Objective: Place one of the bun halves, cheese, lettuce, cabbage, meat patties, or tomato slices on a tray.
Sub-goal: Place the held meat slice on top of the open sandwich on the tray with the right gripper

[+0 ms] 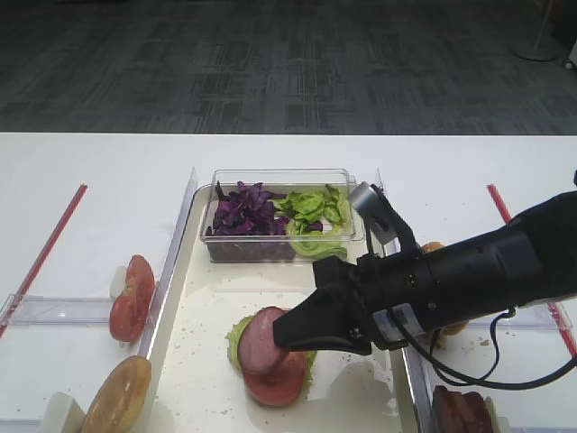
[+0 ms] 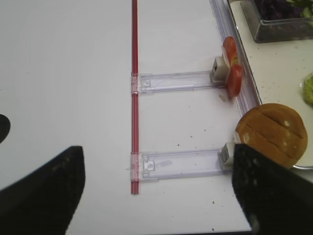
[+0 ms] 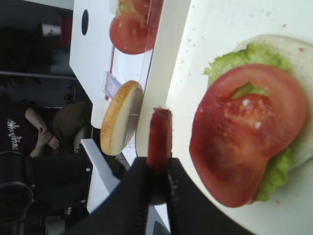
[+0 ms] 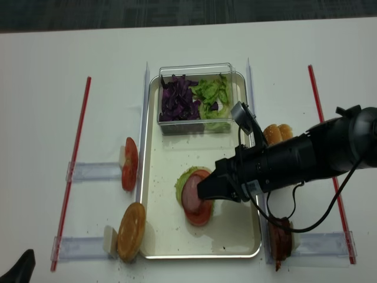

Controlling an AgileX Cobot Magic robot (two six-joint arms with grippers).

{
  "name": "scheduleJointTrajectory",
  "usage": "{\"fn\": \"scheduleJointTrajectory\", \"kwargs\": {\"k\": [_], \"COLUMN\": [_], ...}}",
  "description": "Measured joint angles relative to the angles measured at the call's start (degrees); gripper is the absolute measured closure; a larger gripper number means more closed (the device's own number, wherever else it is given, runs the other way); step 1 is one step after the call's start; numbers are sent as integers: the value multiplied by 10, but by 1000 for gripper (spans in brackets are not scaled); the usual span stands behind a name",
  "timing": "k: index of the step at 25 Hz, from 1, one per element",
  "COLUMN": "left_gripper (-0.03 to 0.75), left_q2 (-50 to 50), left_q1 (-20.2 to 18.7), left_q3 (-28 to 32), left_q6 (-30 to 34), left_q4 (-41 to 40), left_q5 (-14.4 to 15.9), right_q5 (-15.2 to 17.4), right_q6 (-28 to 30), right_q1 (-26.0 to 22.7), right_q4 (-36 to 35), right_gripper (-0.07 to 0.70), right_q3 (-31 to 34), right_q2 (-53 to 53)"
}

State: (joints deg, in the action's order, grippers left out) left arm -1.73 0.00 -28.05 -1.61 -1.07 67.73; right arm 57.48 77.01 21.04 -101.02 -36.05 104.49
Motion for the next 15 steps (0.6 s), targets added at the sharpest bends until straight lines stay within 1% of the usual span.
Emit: {"fn": "scheduleJointTrajectory", "kwargs": {"k": [2,5,7,15], "left_gripper": [151,151,151,151], "left_q2": [0,0,0,0], "left_q1": [0,0,0,0], "left_q3": [0,0,0,0], "left_q6": [0,0,0,0], "left_q4": [0,0,0,0], "left_q5": [0,0,0,0], "right_q5": [-4,-24,-31,-34], "right_q6": [4,6,9,16], "right_q1": [0,0,0,0], "right_q4": [0,0,0,-3], "right_gripper": [510,510,510,510], "right_q3": [0,-1,-1,-4], "right_q2": [0,0,1,28]}}
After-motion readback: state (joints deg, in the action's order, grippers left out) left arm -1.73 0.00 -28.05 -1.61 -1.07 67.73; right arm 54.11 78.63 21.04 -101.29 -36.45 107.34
